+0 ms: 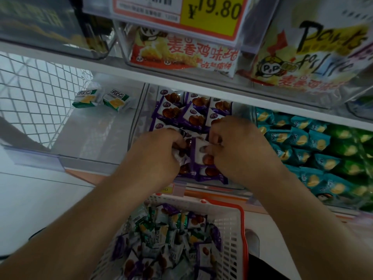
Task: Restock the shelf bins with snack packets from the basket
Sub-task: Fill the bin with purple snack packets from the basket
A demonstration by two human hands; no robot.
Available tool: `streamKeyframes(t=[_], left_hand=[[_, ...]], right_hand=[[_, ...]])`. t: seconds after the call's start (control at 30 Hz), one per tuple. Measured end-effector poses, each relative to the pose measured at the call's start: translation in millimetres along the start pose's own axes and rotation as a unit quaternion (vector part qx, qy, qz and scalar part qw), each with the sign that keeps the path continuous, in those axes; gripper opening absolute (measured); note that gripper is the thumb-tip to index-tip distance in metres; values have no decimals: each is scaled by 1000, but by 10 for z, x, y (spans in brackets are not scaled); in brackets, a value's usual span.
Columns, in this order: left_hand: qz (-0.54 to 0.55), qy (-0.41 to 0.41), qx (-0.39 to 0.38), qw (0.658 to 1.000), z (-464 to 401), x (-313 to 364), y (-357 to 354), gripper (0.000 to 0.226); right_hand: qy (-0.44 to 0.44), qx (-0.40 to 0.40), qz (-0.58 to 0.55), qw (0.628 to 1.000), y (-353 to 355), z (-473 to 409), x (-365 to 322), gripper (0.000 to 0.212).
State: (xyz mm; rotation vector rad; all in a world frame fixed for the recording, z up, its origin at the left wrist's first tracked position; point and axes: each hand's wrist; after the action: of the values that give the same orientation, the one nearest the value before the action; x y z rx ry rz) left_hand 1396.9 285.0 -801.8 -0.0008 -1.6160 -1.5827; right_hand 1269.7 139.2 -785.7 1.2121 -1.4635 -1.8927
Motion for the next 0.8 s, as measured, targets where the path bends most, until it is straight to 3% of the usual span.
streamKeyframes(t=[0.07,0.13,0.2,0.33,0.43,0.53,0.6,0.67,0.8], left_hand=[[11,7,-4,1000,2,9,6,40],[19,20,-8,1000,-6,-5,12,39],[24,35,-15,999,-23,-13,13,36],[45,43,-17,998,-53,-17,13,33],[62,43,-26,997,-67,-16,24,35],[135,75,-26,988,-104,10,61,37],[235,125,-22,964,-126,31,85,38],[346,177,-38,921,-137,46,105,38],[430,225,-69,872,-165,70,81,16]], right_hand=[[-17,-52,98,994,-5,71,-114,28],[-45,-89,130,986,-54,131,-188,13],[-59,-106,138,983,-79,169,-214,29],[-73,-122,31,989,-62,123,-203,27],[-75,-174,20,982,-139,105,-138,34],[-64,-123,-56,989,-148,78,-27,43],[-52,-95,-195,975,-115,61,-12,52],[-42,-86,-304,948,-91,31,-30,47],[-63,-49,-320,944,-90,7,-1,15]])
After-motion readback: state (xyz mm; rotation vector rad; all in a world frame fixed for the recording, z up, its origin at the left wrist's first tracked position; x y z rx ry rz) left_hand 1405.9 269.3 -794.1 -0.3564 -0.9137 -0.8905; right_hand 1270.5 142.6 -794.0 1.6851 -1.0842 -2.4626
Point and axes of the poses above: each hand's wrist, its own z-axis away from the middle knuckle, its own y-axis out of the back of the hand, x = y × z, and after that the axes turned 8 degrees about -z, right-handed
